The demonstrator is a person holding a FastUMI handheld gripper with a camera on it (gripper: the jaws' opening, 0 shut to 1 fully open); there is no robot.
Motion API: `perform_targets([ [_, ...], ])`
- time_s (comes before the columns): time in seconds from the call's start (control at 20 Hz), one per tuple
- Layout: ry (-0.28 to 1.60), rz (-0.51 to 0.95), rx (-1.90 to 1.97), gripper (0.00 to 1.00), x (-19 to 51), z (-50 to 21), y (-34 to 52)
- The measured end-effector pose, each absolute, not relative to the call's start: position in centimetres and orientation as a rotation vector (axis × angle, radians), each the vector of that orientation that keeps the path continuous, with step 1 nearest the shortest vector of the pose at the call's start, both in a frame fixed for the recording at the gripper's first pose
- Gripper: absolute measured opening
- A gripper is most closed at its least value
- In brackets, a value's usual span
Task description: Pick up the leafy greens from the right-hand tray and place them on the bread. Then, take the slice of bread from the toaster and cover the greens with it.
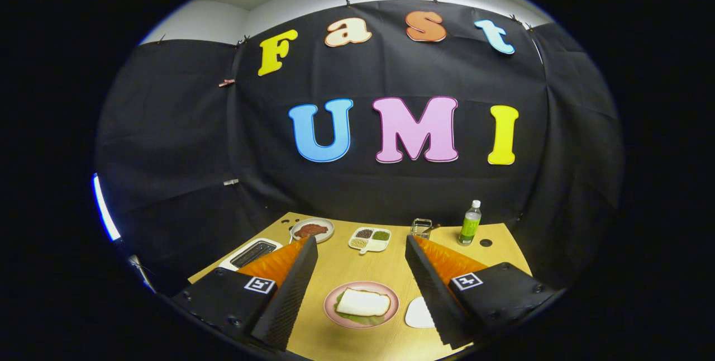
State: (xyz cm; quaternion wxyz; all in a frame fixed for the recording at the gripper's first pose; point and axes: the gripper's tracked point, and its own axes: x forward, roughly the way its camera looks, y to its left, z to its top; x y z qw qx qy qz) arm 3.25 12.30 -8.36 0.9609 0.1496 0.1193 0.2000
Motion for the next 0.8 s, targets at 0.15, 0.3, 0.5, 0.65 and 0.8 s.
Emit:
perform_targets([
  [0.15,0.239,0.407,0.307,0.98,2.9,-7.8,12.7],
  [0.3,0.220,0.398,0.321,0.98,2.7,-6.8,12.3],
  [0.5,0.177,0.381,0.309,0.98,2.5,-5.9,11.6],
  [0.65,0.186,0.383,0.313,0.98,2.5,-6.1,11.5],
  [0.8,0.191,0.382,0.321,0.98,2.6,-6.2,11.3],
])
